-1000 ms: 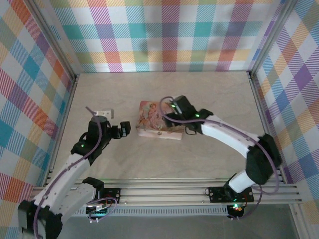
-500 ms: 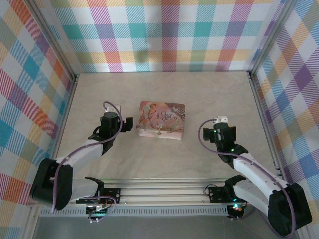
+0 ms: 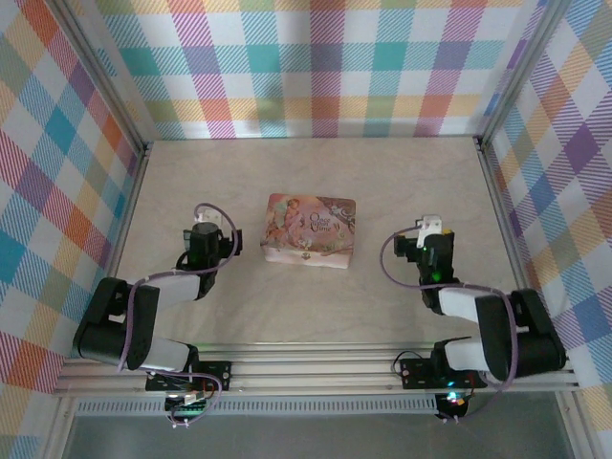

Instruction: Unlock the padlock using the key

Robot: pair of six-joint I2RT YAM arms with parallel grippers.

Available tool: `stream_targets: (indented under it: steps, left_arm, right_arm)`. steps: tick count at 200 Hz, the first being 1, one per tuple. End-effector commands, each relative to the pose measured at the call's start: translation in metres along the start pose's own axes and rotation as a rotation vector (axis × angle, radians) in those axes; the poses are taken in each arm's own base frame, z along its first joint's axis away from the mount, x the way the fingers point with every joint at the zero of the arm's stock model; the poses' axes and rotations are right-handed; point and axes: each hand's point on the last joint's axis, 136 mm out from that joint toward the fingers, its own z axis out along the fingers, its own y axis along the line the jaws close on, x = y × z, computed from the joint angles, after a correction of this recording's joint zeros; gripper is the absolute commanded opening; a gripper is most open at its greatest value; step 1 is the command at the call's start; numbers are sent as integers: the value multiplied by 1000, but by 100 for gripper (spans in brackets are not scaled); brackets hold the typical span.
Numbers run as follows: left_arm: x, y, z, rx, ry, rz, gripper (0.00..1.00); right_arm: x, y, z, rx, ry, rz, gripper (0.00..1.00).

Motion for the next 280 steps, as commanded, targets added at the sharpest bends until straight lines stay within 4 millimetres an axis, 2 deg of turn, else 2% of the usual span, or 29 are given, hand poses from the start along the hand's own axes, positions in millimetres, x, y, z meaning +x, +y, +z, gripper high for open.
stream_targets:
  steps: [1, 19, 26, 51, 75, 91, 102, 118, 140, 205, 280]
  left_arm:
    - [-25, 12, -5, 0, -109, -93, 100]
    - [-24, 18, 0, -28, -86, -112, 100]
    - [-24, 17, 3, -26, -71, -107, 100]
    - [-23, 6, 8, 26, -48, -52, 100]
    - [-25, 5, 10, 39, -111, -47, 100]
    - [-16, 2, 14, 51, -130, -47, 100]
    - [-9, 9, 15, 38, -137, -78, 100]
    - [-6, 10, 20, 32, -111, -82, 100]
    - [-7, 13, 27, 51, -89, -110, 100]
    - [-7, 13, 26, 52, -88, -109, 100]
    - [-7, 13, 26, 51, -88, -109, 100]
  right_arm:
    - [-33, 5, 6, -55, -165, 34, 100]
    - [-20, 0, 12, -41, -180, 62, 100]
    - [-25, -2, 11, -32, -217, 65, 100]
    - [-23, -4, 14, -40, -181, 79, 100]
    - [-22, -2, 22, -58, -132, 81, 100]
    - [-21, -2, 31, -67, -86, 84, 100]
    - [-19, -1, 37, -83, -47, 94, 100]
    - [-17, -16, 41, -57, -18, 162, 100]
    - [-16, -18, 40, -61, -18, 169, 100]
    - [-15, -25, 38, -22, -30, 183, 100]
    - [-16, -24, 39, -8, -25, 167, 100]
